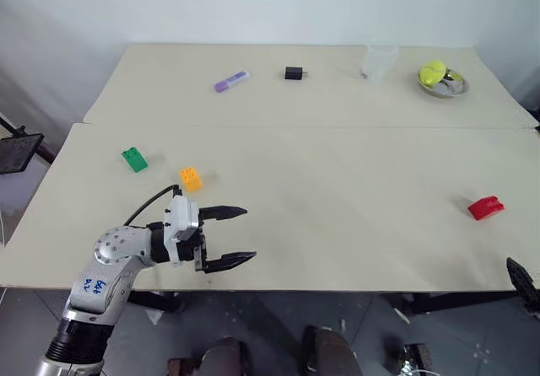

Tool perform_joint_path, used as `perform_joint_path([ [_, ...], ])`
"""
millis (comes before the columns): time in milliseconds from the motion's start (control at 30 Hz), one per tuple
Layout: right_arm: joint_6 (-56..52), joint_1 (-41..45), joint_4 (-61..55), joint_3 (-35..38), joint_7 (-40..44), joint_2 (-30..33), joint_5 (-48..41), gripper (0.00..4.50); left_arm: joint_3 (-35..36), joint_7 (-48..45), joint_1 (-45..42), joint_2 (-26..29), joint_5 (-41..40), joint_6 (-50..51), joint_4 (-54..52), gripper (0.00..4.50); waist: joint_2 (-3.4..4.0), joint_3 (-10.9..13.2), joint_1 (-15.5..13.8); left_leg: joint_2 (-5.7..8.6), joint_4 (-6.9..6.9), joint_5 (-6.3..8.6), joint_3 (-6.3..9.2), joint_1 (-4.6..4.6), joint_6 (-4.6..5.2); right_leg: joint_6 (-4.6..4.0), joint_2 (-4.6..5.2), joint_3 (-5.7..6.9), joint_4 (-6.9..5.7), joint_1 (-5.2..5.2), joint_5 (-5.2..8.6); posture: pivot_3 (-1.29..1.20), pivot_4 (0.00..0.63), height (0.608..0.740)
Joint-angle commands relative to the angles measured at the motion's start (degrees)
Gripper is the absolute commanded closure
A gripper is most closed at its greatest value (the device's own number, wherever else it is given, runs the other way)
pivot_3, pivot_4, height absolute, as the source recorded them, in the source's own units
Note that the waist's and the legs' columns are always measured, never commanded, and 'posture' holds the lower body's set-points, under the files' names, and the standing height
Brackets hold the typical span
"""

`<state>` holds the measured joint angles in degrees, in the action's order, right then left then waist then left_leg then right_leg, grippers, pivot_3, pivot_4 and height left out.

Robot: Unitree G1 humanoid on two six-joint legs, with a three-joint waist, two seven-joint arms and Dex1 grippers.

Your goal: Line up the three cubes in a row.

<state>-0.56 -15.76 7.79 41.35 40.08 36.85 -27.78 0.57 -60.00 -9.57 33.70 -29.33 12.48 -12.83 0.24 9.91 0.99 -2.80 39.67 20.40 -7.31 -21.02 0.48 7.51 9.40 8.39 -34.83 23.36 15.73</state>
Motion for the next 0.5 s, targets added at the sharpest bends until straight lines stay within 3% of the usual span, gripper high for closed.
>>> perform_joint_path([
  [33,-6.1,7.1,4.9,-1.7,-2.6,6.7,1.9,0.0,1.5,0.5,-0.6,0.1,-1.5,0.7,-0.8,0.03,0.0,0.0,0.0,0.0,0.03,0.0,0.02,0.0,0.0,0.0,0.0,0.0,-0.02,0.0,0.0,0.0,0.15,0.74],
  [267,-5.9,28.3,25.6,-12.4,-0.7,13.2,9.1,0.0,1.9,-0.2,0.4,0.6,-2.7,3.6,-1.5,0.03,-0.01,0.0,-0.1,-0.01,0.05,-0.02,-0.31,-0.1,-0.02,0.01,-0.01,0.11,-0.12,0.06,0.0,0.0,0.15,0.74],
  [500,-1.3,39.2,39.8,-18.3,1.7,14.5,13.5,0.0,3.0,0.3,1.9,1.2,-3.1,4.9,-3.5,0.03,0.01,0.0,-0.7,0.0,0.07,-0.02,-0.37,-0.14,-0.01,0.02,-0.01,0.08,-0.05,0.06,-0.01,0.0,0.15,0.74],
])
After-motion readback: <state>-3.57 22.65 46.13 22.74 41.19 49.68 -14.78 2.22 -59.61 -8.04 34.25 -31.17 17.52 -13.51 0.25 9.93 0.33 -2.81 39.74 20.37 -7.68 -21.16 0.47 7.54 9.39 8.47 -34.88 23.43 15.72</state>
